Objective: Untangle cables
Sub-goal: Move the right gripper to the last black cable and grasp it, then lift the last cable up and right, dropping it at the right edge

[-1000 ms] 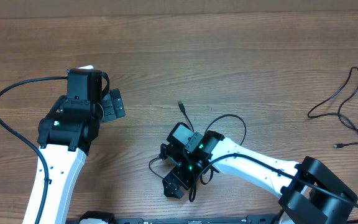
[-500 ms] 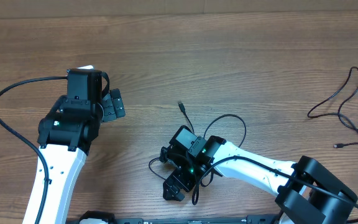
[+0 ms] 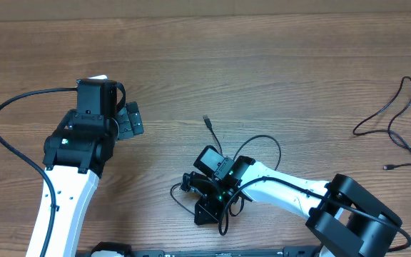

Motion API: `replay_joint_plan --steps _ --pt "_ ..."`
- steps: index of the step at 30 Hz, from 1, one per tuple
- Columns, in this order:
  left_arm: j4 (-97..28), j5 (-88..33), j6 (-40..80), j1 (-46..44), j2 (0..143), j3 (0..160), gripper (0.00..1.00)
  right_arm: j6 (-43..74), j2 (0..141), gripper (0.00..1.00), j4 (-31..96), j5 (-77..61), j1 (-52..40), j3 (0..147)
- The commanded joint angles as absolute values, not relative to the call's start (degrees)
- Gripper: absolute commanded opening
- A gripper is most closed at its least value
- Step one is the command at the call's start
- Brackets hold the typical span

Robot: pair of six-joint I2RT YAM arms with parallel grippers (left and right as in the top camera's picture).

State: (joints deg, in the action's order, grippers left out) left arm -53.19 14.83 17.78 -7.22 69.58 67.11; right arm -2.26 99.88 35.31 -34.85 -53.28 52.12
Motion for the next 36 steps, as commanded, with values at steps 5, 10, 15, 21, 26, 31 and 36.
replay_joint_plan --steps 5,10,15,21,26,31,36 --pt "-53.2 15.6 17.1 -7.0 69.0 67.7 1.0 -2.4 100.3 0.04 35.9 -35.7 -53.3 52.3" --pt "-53.2 15.6 17.1 -7.0 69.0 67.7 1.0 5.1 100.2 0.04 38.7 -28.5 -52.2 57.1" --pt "-53.2 15.6 17.1 -7.0 69.0 67.7 1.0 6.0 99.9 0.04 49.1 -18.3 -48.5 68.4" --pt "-53.2 15.6 17.1 -7.0 69.0 67.7 1.0 6.0 99.9 0.04 62.2 -8.3 -41.9 88.9" --pt "-53.2 15.6 17.1 -7.0 69.0 67.7 1.0 6.0 99.9 0.04 64.9 -6.5 -33.9 105.4" --pt "-53.2 15.6 17.1 -7.0 69.0 67.7 1.0 9.9 99.9 0.04 62.4 -6.5 -22.5 118.9" --pt "-53.2 15.6 17.1 -7.0 69.0 67.7 1.0 16.9 99.9 0.04 58.2 -6.7 -11.2 124.2"
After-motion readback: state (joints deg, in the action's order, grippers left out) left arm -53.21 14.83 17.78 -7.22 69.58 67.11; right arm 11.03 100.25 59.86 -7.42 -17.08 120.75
